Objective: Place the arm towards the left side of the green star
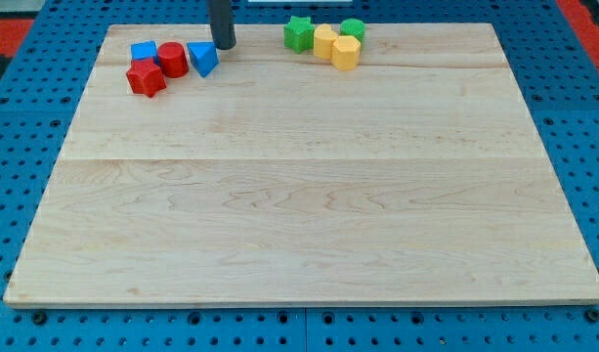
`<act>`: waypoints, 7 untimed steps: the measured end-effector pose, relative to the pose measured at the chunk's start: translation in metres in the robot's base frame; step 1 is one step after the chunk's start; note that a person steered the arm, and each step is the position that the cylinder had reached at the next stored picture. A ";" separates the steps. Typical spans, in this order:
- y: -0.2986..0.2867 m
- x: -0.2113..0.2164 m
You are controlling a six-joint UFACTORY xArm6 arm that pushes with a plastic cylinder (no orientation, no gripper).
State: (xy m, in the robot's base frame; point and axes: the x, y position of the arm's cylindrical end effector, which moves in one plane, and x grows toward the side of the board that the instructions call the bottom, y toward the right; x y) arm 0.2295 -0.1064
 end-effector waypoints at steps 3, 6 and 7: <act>0.047 0.016; 0.074 0.005; 0.065 -0.013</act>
State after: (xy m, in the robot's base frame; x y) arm 0.2163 -0.0412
